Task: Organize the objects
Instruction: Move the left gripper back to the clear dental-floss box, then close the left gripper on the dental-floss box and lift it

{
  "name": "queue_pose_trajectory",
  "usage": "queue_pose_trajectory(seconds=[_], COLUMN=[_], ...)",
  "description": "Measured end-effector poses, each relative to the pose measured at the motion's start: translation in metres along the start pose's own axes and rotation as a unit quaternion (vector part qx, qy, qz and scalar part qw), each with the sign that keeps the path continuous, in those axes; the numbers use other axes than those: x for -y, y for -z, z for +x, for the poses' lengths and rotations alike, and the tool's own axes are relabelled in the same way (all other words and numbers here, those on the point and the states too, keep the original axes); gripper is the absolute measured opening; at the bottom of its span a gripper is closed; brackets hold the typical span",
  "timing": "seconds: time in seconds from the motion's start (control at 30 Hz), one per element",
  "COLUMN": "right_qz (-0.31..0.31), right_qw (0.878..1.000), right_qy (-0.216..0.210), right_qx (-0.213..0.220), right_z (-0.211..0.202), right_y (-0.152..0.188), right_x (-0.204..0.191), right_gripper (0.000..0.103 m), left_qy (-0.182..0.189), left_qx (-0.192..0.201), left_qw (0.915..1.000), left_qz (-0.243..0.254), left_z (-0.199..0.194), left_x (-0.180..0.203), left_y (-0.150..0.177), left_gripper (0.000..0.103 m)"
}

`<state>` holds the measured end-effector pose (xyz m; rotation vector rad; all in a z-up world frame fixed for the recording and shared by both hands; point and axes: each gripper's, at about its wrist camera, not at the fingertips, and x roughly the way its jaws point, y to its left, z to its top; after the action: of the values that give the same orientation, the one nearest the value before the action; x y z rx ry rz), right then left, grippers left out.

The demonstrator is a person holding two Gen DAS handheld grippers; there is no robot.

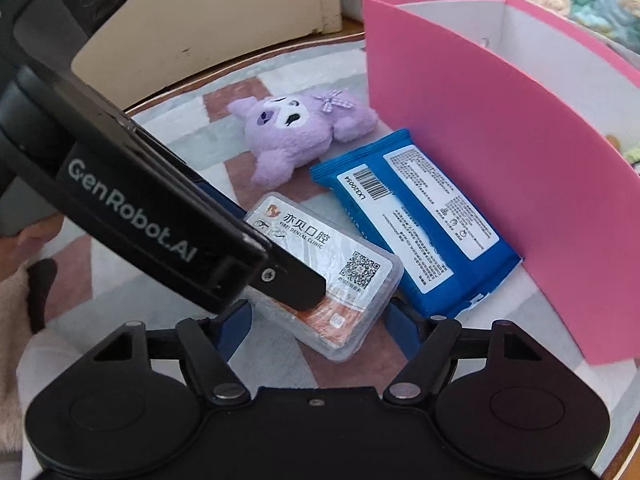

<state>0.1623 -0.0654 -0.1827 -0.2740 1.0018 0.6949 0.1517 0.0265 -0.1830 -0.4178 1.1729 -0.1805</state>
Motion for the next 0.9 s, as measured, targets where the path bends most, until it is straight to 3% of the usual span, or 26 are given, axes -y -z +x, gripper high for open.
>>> queue_pose_trajectory(seconds=[0.27, 0.4, 0.57, 0.9], right_qz=[0.037, 0.042, 0.062, 0.058], right_qw=[0.997, 0.997, 0.997, 0.998], right_qy=[0.019, 0.029, 0.03, 0.028], right_qx=[0.058, 0.066, 0.047, 0.006], right_z=[0.003, 0.002, -0.009, -0.04], right_y=[0.012, 0.011, 0.009, 0.0], right_x=[-0.004, -0.002, 0.005, -0.017], right_gripper=[0.091, 0.086, 0.076, 0.075], left_qy=[0.02, 0.005, 0.006, -0.004], left_qx=[0.014, 0.024, 0.019, 0.004], left_qw=[0.9995, 0.9996, 0.9997, 0.9991], left_qz=[-0.019, 0.016, 0.017, 0.042], left_z=[0.003, 0.002, -0.008, -0.042], left_x=[-0.01, 0.0, 0.001, 0.026], left_y=[-0.003, 0.002, 0.0, 0.014], left_gripper=[0.07, 0.07, 0.056, 0.056])
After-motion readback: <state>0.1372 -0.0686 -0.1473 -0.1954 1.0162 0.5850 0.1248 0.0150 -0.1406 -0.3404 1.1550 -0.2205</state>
